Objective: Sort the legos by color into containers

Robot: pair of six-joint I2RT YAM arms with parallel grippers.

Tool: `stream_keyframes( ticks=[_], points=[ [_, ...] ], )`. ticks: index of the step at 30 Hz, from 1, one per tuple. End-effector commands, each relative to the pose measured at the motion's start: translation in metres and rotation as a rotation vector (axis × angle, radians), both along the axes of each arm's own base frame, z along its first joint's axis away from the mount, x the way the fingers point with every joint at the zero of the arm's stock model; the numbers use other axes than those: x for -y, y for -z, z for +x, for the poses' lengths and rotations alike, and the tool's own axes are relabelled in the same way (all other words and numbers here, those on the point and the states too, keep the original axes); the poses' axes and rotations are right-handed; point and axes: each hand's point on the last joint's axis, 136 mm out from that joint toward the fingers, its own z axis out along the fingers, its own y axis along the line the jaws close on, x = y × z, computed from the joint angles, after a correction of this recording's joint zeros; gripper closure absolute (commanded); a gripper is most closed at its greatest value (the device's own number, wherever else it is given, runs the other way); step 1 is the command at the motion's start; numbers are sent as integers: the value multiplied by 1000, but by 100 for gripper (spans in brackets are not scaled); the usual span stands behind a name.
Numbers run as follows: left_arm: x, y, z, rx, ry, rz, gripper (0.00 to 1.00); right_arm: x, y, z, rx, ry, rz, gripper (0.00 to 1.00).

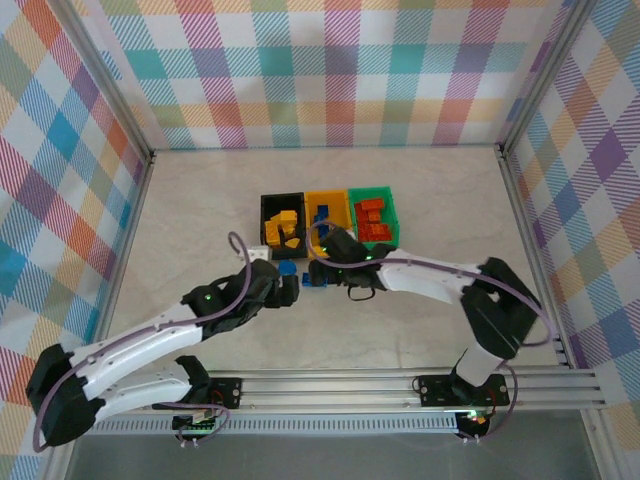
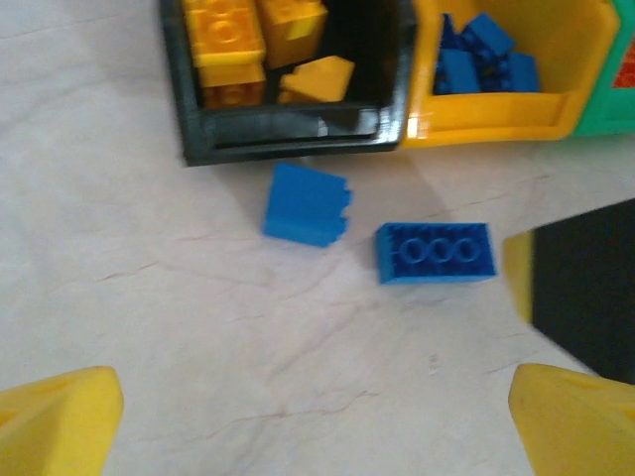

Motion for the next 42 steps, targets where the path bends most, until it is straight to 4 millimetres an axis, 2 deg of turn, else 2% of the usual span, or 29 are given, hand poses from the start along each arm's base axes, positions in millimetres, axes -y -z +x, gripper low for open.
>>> stream_keyframes(
  ticks=[1, 5, 12, 17, 21, 25, 28, 33, 37, 40, 42],
  points=[
    [-42, 15, -17, -27, -111, 89, 0, -21, 4, 4, -11, 41, -7, 0],
    [-60, 16, -26, -17, -144, 83, 0, -34, 16, 10, -15, 60, -25, 0],
    [-70, 14, -30, 3, -171, 73, 0, -28, 33, 18, -40, 88, -156, 2],
    [-70, 15, -30, 0, -174, 76, 0, -25, 51, 12, -89, 79, -205, 12],
    [-72, 13, -30, 2, -178, 82, 0, -22, 53, 8, -93, 82, -196, 25],
    [-72, 13, -29, 4, -179, 86, 0, -19, 41, 6, -64, 69, -157, 43],
    [-73, 12, -29, 3, -181, 87, 0, -14, 28, 3, -41, 59, -139, 51],
    [-75, 14, -30, 2, -190, 95, 0, -7, -27, 12, 71, 35, -79, 53],
    [-76, 16, -30, -3, -200, 92, 0, -8, -67, 39, 157, 39, -29, 52],
    [-76, 14, -30, -1, -210, 87, 0, -12, -78, 69, 177, 59, -4, 50],
    [-76, 13, -30, -3, -213, 83, 0, -14, -75, 90, 172, 76, -8, 50]
  ],
)
